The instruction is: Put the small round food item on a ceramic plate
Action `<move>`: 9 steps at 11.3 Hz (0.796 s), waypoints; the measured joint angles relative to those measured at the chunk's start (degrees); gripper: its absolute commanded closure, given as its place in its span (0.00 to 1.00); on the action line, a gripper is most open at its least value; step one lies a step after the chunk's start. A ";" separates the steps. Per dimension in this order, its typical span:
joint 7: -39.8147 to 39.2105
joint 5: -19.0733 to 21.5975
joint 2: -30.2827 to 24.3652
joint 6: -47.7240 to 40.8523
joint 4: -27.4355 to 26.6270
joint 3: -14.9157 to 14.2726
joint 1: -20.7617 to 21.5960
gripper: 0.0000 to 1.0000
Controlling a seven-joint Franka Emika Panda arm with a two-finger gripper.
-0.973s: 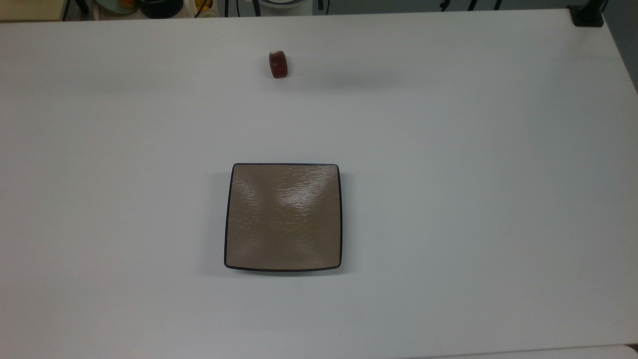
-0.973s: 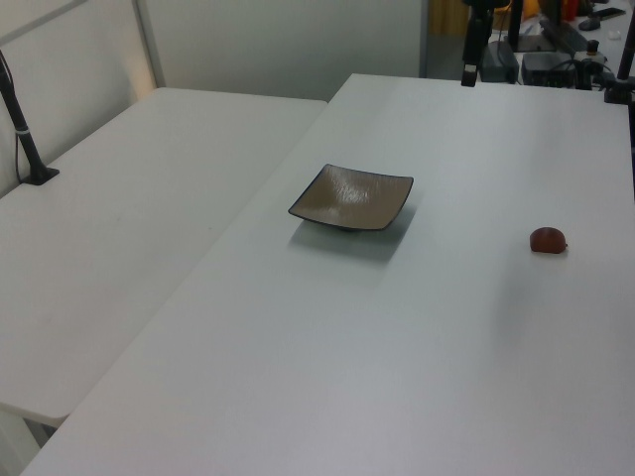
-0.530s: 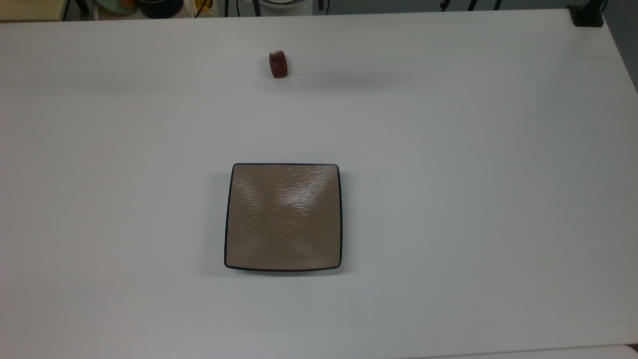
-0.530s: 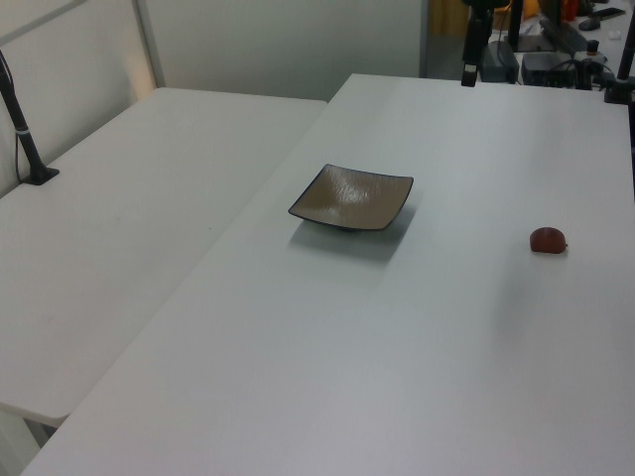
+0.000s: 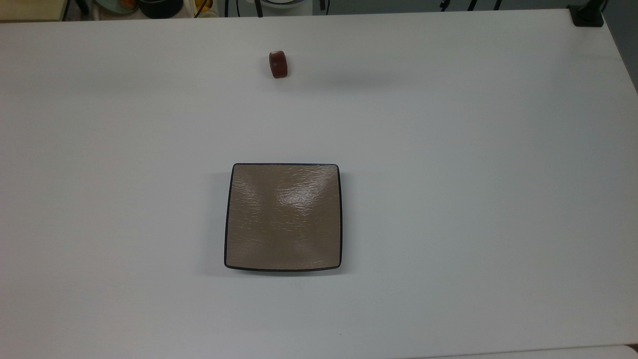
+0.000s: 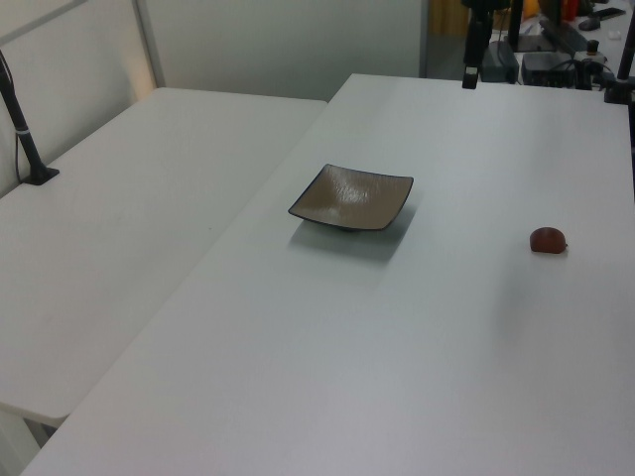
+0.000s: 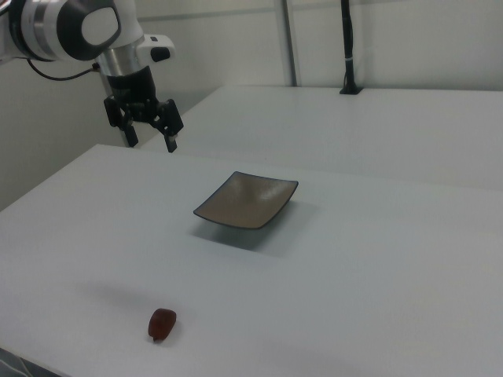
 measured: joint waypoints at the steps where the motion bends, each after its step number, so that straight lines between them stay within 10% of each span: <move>1: -0.02 0.00 -0.13 -0.64 -0.37 0.00 0.00 0.00; 9: -0.56 -1.06 -4.97 -3.25 -9.51 0.02 0.49 0.00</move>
